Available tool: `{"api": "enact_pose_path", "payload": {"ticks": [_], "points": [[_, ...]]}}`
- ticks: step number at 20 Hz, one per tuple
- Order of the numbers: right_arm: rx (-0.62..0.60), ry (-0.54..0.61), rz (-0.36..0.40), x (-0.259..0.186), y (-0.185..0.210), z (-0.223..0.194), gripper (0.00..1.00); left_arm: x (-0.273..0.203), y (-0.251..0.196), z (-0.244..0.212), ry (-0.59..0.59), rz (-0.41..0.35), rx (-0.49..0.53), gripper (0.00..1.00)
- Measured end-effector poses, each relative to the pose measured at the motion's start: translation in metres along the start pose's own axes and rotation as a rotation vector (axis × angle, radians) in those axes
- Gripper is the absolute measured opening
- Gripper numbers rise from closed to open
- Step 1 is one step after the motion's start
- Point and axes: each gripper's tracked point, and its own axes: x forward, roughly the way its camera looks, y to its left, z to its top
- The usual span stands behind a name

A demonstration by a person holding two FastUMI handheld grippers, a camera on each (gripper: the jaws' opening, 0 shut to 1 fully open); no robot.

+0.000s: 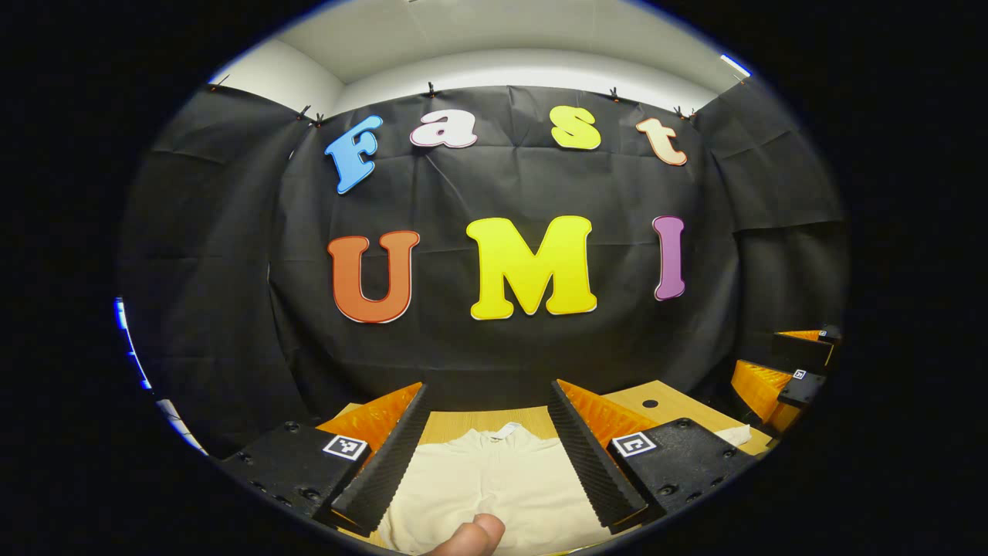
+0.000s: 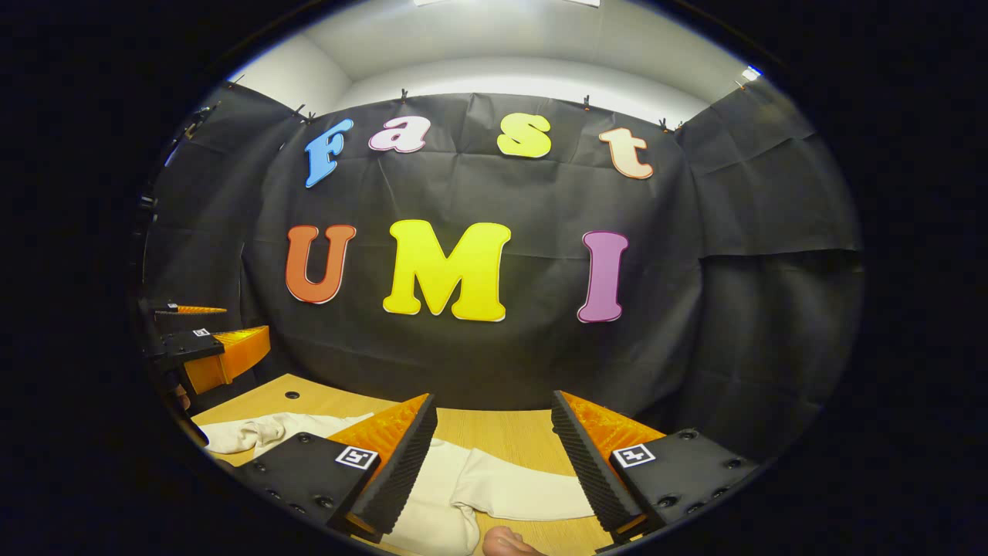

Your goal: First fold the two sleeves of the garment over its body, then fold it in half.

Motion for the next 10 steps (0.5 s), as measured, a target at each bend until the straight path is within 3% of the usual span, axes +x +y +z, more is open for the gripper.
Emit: {"api": "enact_pose_path", "payload": {"ticks": [6, 10], "points": [[0.004, 0.021, -0.015, 0.000, -0.010, -0.011, 0.94, 0.001, -0.007, -0.006, 0.015, -0.007, 0.017, 0.99], [0.019, 0.057, -0.074, 0.012, -0.051, -0.029, 0.94, 0.002, -0.019, -0.010, 0.028, -0.007, 0.029, 0.99]]}}
